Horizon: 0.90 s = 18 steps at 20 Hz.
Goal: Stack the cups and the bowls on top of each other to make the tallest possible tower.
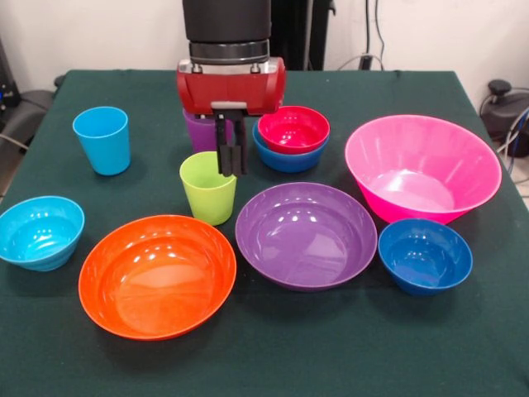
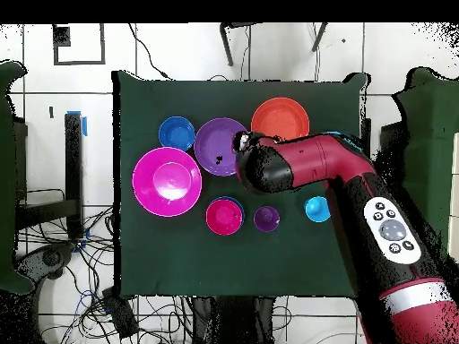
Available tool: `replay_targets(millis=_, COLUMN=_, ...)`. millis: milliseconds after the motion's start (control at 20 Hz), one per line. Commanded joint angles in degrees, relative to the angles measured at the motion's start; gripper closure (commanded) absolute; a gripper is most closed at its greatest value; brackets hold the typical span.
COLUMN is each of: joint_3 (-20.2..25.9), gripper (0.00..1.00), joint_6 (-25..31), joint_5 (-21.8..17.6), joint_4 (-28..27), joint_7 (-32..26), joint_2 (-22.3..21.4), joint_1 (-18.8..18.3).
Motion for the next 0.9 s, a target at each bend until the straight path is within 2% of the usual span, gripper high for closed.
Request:
replay_targets(millis=50, joint_3=2.3, gripper=1.0, joint_6=3.2, joint_5=-3.6, joint_4=0.5, joint_7=-15.4, joint_2=-1.3, joint_1=-0.1)
replay_targets(millis=550, joint_3=2.7, gripper=1.0, joint_6=3.4, joint_5=-3.7, joint_4=0.3, joint_7=-15.4, joint_2=-1.4, joint_1=-0.2)
replay_targets(millis=600, joint_3=2.8, gripper=0.0, joint_6=3.5, joint_5=-3.7, joint_4=0.4, joint_7=-15.4, joint_2=-1.4, joint_1=-0.2)
replay_targets(millis=900, joint_3=2.6, gripper=0.0, joint_6=3.2, joint_5=-4.0, joint_4=0.4, joint_7=-15.0, joint_2=-1.3, joint_1=-0.1)
